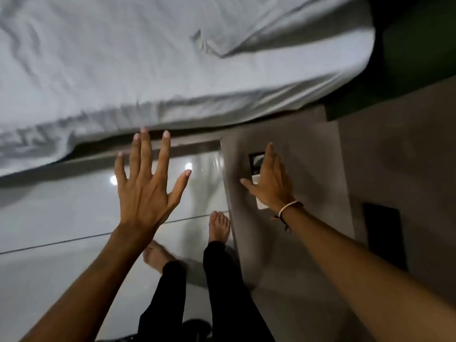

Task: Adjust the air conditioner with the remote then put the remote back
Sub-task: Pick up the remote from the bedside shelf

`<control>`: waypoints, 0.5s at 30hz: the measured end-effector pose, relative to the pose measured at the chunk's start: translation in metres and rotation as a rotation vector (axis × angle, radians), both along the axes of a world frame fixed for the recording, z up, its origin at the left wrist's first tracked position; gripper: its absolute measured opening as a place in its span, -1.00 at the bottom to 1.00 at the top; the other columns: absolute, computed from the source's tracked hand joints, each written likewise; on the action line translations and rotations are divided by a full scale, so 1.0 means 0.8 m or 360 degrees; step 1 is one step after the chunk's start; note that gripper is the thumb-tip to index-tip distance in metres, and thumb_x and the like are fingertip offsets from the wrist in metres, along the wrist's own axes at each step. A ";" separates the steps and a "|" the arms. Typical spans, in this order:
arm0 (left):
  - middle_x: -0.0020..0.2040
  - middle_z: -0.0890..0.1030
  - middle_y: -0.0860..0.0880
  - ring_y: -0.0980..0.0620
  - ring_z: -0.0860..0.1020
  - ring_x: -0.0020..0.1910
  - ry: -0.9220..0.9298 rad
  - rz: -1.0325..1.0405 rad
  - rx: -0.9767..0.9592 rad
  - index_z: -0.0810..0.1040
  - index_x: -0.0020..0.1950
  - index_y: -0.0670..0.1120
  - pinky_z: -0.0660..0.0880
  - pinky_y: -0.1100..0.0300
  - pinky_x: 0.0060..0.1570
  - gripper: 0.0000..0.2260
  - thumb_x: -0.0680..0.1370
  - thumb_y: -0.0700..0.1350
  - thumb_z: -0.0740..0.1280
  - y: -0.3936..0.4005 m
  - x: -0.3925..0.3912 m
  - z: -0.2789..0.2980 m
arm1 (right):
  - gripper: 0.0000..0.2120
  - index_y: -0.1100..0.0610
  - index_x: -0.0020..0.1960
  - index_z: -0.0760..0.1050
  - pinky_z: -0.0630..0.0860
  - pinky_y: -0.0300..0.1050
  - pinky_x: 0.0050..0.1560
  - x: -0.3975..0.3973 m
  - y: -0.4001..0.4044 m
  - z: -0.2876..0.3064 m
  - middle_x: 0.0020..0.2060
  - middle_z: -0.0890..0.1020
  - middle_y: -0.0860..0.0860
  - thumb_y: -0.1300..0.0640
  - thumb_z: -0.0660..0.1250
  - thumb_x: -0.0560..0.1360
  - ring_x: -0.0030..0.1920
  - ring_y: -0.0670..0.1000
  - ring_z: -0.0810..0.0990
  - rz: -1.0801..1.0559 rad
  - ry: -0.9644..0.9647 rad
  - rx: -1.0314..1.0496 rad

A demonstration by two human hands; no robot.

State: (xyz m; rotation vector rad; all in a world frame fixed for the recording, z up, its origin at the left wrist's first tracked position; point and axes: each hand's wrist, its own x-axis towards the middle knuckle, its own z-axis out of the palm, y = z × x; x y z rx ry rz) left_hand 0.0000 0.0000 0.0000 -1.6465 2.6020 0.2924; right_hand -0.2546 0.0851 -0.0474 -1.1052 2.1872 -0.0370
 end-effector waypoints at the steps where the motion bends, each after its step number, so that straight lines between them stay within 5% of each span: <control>1: 0.68 0.01 -0.19 -0.16 0.05 0.65 -0.0011 0.0004 0.0045 -0.06 0.66 0.04 0.11 -0.25 0.53 -0.32 0.63 0.33 -0.03 0.003 -0.002 -0.006 | 0.10 0.21 0.65 -0.14 0.41 0.25 0.37 -0.001 0.006 -0.013 0.59 0.20 0.26 -0.15 0.51 0.44 0.53 0.30 0.28 -0.0081 -0.0014 0.0060; 6: 0.68 0.03 -0.21 -0.20 0.07 0.65 -0.0057 -0.0023 0.0101 -0.02 0.66 0.02 0.11 -0.26 0.52 -0.32 0.63 0.32 -0.04 0.027 0.019 -0.056 | -0.19 0.20 0.47 0.28 0.56 0.21 0.19 -0.007 0.042 -0.070 0.35 0.46 0.23 -0.02 0.59 0.38 0.31 0.25 0.49 -0.0342 0.0029 0.0009; 12: 0.67 0.03 -0.22 -0.22 0.09 0.64 -0.0067 -0.0003 0.0109 -0.02 0.66 0.01 0.13 -0.27 0.51 -0.33 0.63 0.30 -0.02 0.033 0.024 -0.071 | -0.48 0.21 0.17 0.48 0.65 0.13 -0.03 -0.022 0.046 -0.091 0.05 0.65 0.17 0.16 0.59 0.29 0.03 0.20 0.64 -0.0640 -0.0231 -0.0127; 15: 0.67 0.04 -0.22 -0.21 0.09 0.64 -0.0040 -0.0001 0.0112 -0.01 0.66 0.01 0.12 -0.28 0.51 -0.33 0.63 0.30 -0.02 0.029 0.019 -0.064 | -0.55 0.18 0.16 0.50 0.66 -0.07 -0.19 -0.025 0.046 -0.086 -0.08 0.66 0.05 0.25 0.56 0.33 -0.13 0.04 0.67 -0.0708 -0.0435 -0.0180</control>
